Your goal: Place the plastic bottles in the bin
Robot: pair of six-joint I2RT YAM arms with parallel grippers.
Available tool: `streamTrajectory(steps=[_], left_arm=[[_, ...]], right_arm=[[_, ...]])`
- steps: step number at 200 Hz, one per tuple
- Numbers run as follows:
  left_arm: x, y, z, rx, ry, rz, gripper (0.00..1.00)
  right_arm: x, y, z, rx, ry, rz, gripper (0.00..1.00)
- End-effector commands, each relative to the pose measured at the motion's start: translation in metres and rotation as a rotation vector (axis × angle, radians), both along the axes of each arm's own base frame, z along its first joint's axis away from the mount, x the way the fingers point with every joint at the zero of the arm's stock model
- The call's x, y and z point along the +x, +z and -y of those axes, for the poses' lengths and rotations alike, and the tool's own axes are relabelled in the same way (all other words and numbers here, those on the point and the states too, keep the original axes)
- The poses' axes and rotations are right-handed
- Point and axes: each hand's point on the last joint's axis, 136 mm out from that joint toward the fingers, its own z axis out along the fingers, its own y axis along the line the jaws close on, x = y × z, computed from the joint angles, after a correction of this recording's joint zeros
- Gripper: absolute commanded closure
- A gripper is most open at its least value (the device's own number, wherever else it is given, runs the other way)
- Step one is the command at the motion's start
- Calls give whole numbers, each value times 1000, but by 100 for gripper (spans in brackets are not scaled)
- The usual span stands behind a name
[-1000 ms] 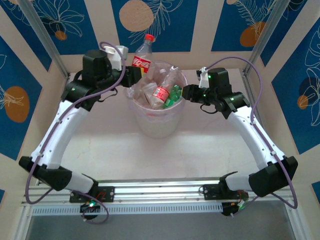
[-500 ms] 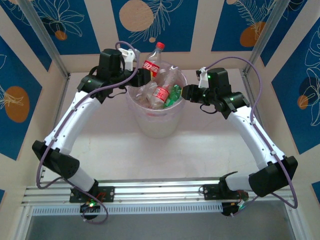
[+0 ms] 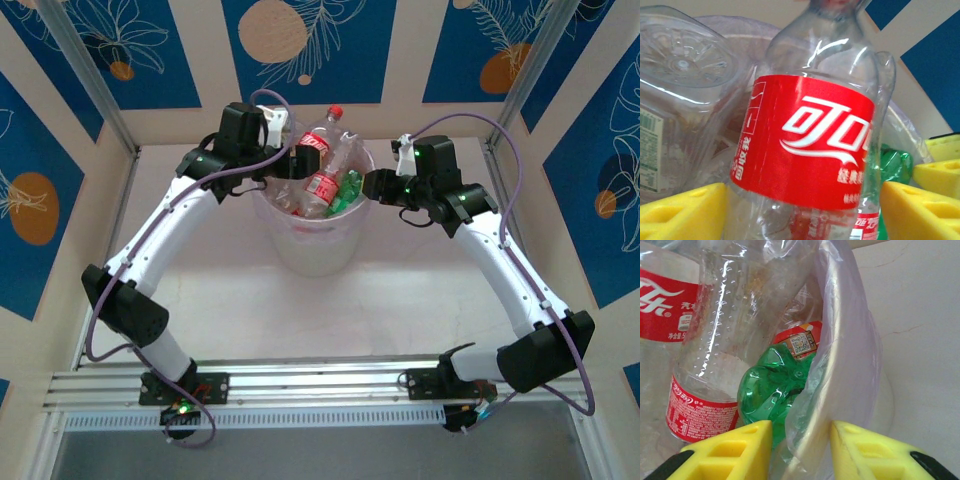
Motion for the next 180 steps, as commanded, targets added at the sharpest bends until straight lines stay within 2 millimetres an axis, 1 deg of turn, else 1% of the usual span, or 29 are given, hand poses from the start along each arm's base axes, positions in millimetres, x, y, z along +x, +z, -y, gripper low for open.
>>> streamTrajectory(steps=[1, 13, 32, 45, 61, 79, 99, 118, 139, 159, 180], left_arm=[[-1, 6, -4, 13, 15, 8, 6], [-1, 13, -6, 7, 21, 35, 6], [-2, 27, -11, -1, 38, 78, 6], [-2, 34, -14, -2, 50, 105, 7], [-2, 40, -19, 10, 71, 131, 9], [-1, 41, -24, 21, 90, 148, 17], [-1, 34, -21, 5, 86, 132, 27], [-2, 24, -13, 6, 68, 102, 33], [-3, 14, -3, 27, 51, 90, 37], [-3, 3, 5, 34, 40, 66, 38], [-3, -9, 9, 40, 38, 37, 38]], right_arm=[[0, 1, -2, 1, 0, -15, 63], [-1, 2, -1, 1, -2, -12, 63], [0, 10, -1, -1, 3, 9, 63], [1, 23, 2, -17, 3, 41, 61], [1, 42, 8, -35, -6, 87, 54], [2, 57, 13, -44, -17, 124, 48], [4, 66, 11, -30, -12, 148, 48], [5, 69, 0, -10, 15, 152, 49], [8, 71, -23, 1, 67, 163, 52], [11, 71, -47, -18, 122, 175, 53], [16, 65, -64, -36, 155, 170, 55]])
